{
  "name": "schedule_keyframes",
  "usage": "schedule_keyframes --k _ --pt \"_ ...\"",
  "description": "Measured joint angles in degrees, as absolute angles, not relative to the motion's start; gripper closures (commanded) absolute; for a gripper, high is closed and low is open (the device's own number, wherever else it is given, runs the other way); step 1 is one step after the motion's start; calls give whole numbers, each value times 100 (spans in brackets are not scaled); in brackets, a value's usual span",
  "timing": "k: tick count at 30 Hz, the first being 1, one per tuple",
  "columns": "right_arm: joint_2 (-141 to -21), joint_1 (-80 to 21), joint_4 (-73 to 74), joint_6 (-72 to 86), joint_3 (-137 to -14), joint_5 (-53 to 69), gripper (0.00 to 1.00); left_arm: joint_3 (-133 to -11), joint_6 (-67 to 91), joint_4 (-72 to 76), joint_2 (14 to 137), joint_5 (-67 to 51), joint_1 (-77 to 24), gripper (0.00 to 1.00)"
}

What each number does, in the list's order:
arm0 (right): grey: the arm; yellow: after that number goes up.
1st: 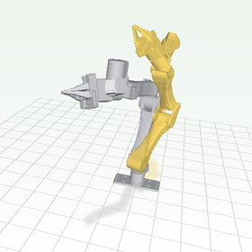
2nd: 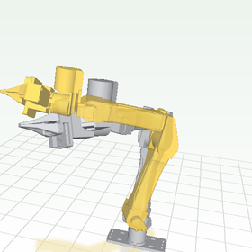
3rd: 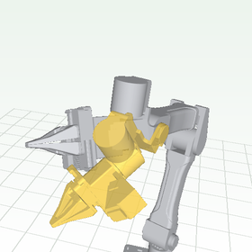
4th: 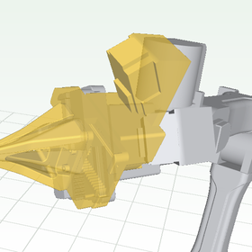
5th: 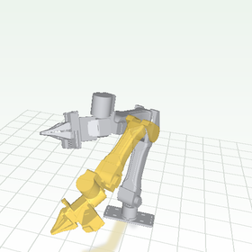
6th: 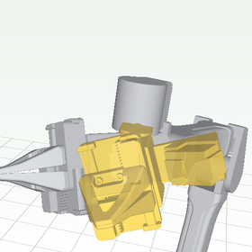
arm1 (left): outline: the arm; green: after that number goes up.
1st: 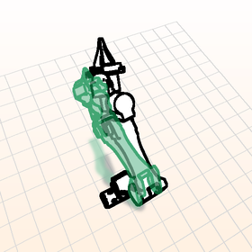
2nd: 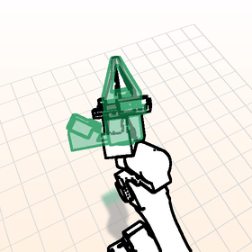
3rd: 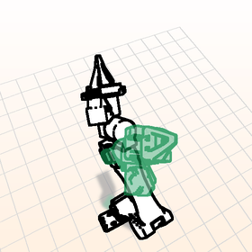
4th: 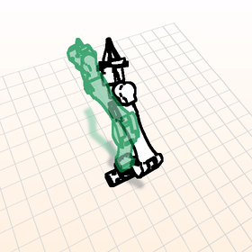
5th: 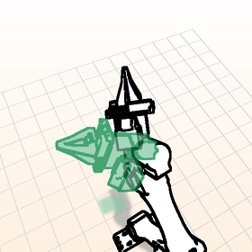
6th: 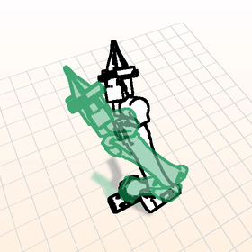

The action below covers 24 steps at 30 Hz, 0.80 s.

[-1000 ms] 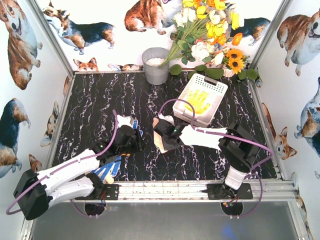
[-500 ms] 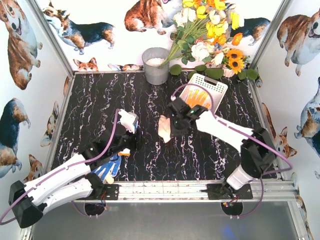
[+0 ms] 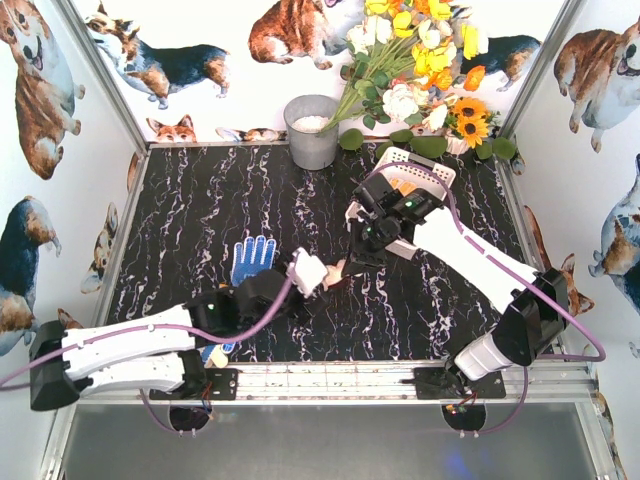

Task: Put the gloves into the storage basket
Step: Pick up the glove from the center of the board.

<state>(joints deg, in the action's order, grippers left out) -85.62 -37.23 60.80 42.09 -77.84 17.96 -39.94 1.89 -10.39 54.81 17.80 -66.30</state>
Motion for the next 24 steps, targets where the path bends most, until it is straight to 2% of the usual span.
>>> schedule_keyframes --k 6,11,14,16,17,18,21,24 --pt "-8562 -3710 6285 4421 -8027 2268 100 -4130 -303 -919 5979 2307 -7236 24" --pt "-8565 -3710 6292 4523 -8027 2552 100 -4407 -548 -749 6414 2902 -7553 31" --pt "-8562 -3710 6278 4534 -8025 2722 100 -4458 -674 -561 6525 3105 -7596 52" --pt "-8556 -3710 6259 4536 -8005 2805 100 -4499 -764 -508 6587 3135 -7596 80" --pt "-8552 -3710 6259 4539 -7996 2832 100 -4532 -794 -491 6622 3129 -7599 92" --pt "-8536 -3710 6252 4539 -7981 2845 94 -4578 -810 -493 6663 3124 -7605 100" --pt "-8366 -3710 6193 4543 -7891 2751 73 -4768 -794 -589 6799 3096 -7623 100" --pt "-8009 -3710 6123 4515 -7773 2464 60 -4821 -674 -620 6785 3057 -7614 100"
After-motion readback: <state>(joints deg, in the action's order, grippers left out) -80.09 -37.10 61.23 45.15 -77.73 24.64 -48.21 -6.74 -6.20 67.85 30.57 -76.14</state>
